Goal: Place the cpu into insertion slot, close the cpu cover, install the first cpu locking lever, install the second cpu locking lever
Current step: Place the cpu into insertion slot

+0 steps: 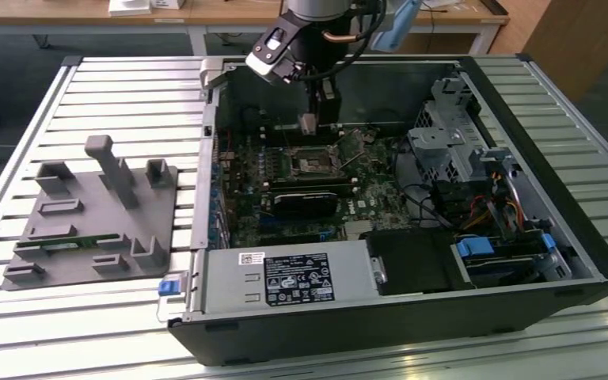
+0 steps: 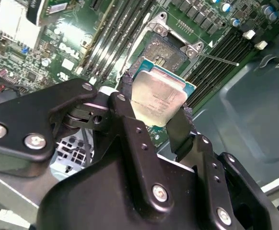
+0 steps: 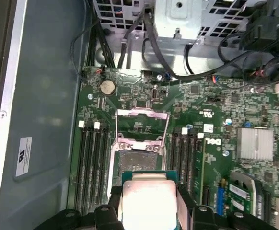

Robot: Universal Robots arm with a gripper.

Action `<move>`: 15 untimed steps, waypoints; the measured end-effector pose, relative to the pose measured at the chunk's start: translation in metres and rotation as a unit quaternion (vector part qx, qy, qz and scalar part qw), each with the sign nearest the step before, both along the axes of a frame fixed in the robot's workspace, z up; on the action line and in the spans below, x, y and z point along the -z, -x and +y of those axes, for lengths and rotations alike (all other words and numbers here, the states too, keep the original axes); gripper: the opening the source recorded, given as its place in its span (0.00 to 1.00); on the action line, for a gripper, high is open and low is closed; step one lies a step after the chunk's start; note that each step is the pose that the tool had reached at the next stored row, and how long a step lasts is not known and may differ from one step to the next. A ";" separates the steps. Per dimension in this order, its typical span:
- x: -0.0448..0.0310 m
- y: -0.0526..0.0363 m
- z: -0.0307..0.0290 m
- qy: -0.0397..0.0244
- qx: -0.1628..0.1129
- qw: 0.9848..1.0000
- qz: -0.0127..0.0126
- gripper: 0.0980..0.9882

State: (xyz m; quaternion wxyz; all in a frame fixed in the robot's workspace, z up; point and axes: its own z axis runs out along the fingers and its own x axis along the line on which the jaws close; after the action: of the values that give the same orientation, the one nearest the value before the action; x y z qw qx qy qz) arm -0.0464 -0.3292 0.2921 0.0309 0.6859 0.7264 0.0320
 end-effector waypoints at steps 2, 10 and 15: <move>0.0035 0.0000 0.0013 0.000 0.001 1.000 0.000 0.49; 0.0174 -0.0001 0.0047 0.000 0.009 1.000 0.000 0.49; 0.0236 0.0000 0.0052 0.000 0.012 1.000 0.000 0.49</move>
State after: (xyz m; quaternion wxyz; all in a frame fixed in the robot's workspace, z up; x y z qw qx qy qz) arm -0.0463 -0.3240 0.2685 0.0313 0.6948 0.7178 0.0316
